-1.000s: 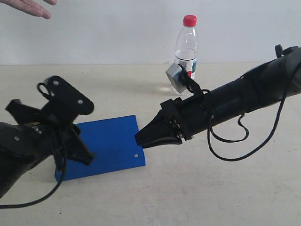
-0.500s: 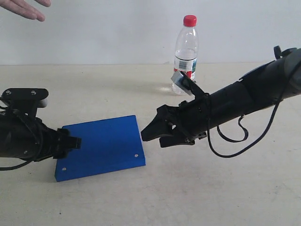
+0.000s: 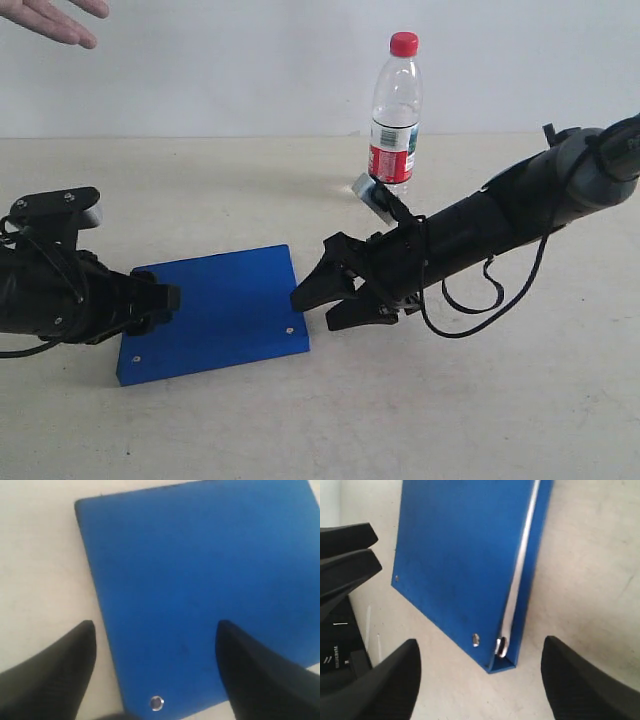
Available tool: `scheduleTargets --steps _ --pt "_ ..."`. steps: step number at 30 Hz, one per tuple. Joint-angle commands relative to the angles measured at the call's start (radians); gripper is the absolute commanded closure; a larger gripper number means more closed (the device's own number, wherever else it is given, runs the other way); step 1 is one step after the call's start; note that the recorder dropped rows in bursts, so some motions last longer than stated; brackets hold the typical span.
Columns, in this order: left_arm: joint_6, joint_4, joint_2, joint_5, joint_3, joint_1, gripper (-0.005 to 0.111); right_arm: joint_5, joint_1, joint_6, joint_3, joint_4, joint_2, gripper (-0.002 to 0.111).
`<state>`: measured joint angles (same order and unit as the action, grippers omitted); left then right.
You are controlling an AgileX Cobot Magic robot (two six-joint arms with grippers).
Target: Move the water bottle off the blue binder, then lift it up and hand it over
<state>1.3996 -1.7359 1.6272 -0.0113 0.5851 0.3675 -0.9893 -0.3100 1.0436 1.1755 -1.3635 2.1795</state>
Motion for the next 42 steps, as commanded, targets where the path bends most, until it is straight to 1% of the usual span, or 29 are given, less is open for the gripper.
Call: scheduleTargets --steps 1,6,11,14,17,19,21,23,25,29,33,35,37,40,41,42 --pt "-0.002 -0.008 0.054 -0.045 -0.003 -0.003 0.043 -0.005 -0.001 0.004 0.005 -0.001 0.017 0.046" --pt "0.045 0.0 0.146 -0.139 0.028 -0.003 0.043 -0.012 -0.004 0.004 0.005 -0.005 0.029 0.046" --pt "0.058 0.0 0.179 -0.363 0.091 -0.003 0.043 -0.044 -0.043 0.029 0.022 -0.01 0.029 0.046" --pt "0.091 0.0 0.179 -0.463 0.117 -0.003 0.043 -0.123 -0.075 0.031 0.051 -0.01 0.029 0.046" --pt "0.101 -0.005 0.179 -0.483 0.118 -0.003 0.043 -0.227 -0.098 0.031 0.093 -0.02 0.029 0.046" --pt "0.101 0.007 0.179 -0.479 0.118 -0.003 0.043 -0.232 -0.107 0.031 0.114 -0.035 0.029 0.047" --pt "0.101 0.009 0.179 -0.475 0.118 -0.003 0.044 -0.232 -0.109 0.031 0.134 -0.042 0.027 0.052" --pt "0.101 0.009 0.179 -0.453 0.118 -0.003 0.05 -0.232 -0.109 0.0 0.14 -0.04 0.017 0.062" --pt "0.101 0.013 0.179 -0.435 0.118 -0.003 0.058 -0.232 -0.109 0.0 0.14 -0.018 0.006 0.072" --pt "0.101 0.036 0.179 -0.436 0.118 -0.003 0.08 -0.232 -0.109 0.005 0.14 0.003 0.001 0.088" --pt "0.136 0.051 0.177 -0.428 0.118 -0.003 0.098 -0.232 -0.109 0.02 0.14 0.003 0.001 0.109" --pt "0.135 0.051 0.171 -0.382 0.118 -0.003 0.099 -0.232 -0.109 0.02 0.14 0.003 0.001 0.108" --pt "0.135 0.051 0.157 -0.297 0.118 -0.003 0.095 -0.232 -0.109 0.02 0.14 0.003 0.001 0.108" --pt "0.135 0.051 0.122 -0.085 0.118 -0.003 0.084 -0.232 -0.107 0.02 0.14 0.003 0.001 0.108" --pt "0.135 0.051 0.101 0.011 0.118 -0.003 0.078 -0.232 -0.107 0.02 0.14 0.003 0.001 0.108" --pt "0.135 0.051 0.086 0.068 0.118 -0.003 0.073 -0.232 -0.107 0.018 0.14 0.003 0.001 0.108"
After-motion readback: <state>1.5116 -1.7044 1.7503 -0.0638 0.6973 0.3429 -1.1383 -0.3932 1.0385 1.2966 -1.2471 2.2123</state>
